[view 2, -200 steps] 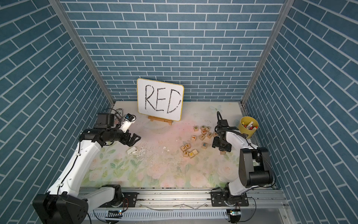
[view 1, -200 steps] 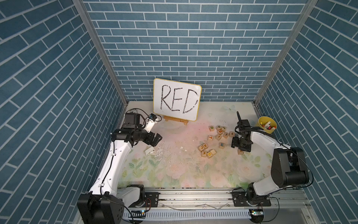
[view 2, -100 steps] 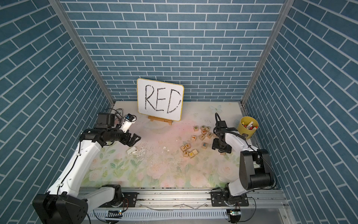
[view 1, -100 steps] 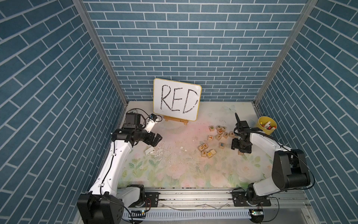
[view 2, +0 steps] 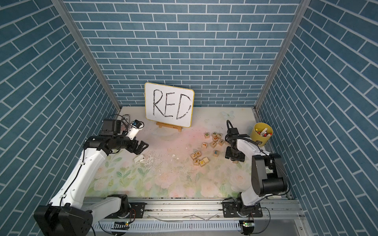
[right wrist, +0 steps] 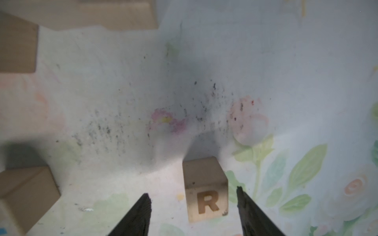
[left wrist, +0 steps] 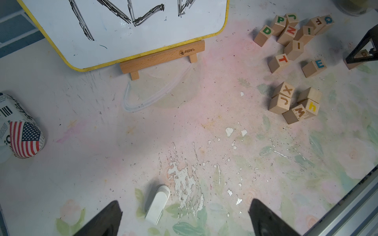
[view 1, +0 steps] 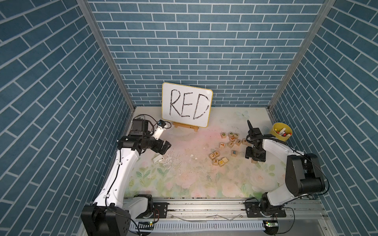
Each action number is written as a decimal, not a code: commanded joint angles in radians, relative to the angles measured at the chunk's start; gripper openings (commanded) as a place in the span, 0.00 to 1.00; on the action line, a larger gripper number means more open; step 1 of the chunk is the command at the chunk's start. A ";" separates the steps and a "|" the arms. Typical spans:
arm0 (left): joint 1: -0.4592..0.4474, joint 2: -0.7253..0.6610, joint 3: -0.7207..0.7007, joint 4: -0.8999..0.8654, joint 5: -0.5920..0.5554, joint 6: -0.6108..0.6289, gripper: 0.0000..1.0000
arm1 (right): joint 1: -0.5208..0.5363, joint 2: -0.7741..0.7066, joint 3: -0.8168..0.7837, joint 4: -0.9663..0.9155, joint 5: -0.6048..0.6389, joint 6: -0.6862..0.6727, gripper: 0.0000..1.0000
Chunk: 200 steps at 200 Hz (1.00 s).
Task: Assemble the uppercase word "red" with letter blocks
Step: Pick up the letter block from the center of the board.
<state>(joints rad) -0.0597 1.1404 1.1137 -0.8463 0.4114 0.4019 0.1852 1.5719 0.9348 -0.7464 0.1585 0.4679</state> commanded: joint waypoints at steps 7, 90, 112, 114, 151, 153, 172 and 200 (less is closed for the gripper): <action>-0.007 -0.022 0.008 -0.031 -0.007 0.018 0.99 | 0.002 0.026 -0.013 0.015 -0.027 0.025 0.64; -0.011 -0.015 0.021 -0.037 -0.009 0.020 0.99 | 0.003 0.028 -0.059 0.060 -0.071 0.029 0.49; -0.012 -0.014 0.023 -0.037 -0.013 0.020 0.99 | 0.003 0.031 -0.060 0.056 -0.056 0.029 0.46; -0.012 -0.014 0.023 -0.037 -0.014 0.020 0.99 | 0.004 0.032 -0.059 0.056 -0.056 0.029 0.46; -0.014 -0.017 0.021 -0.030 -0.035 0.007 0.99 | 0.005 0.043 -0.052 0.051 -0.052 0.025 0.31; -0.014 -0.018 0.021 -0.030 -0.038 0.006 0.99 | 0.005 0.043 -0.051 0.049 -0.053 0.023 0.31; -0.014 -0.018 0.023 -0.028 -0.055 0.002 0.99 | 0.005 0.042 -0.051 0.050 -0.053 0.021 0.24; -0.014 -0.018 0.033 -0.033 -0.065 0.002 0.99 | 0.008 0.023 -0.052 0.047 -0.056 0.018 0.21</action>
<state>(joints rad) -0.0700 1.1275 1.1141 -0.8627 0.3660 0.4084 0.1856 1.5970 0.8871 -0.6781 0.1001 0.4747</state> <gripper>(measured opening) 0.994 0.332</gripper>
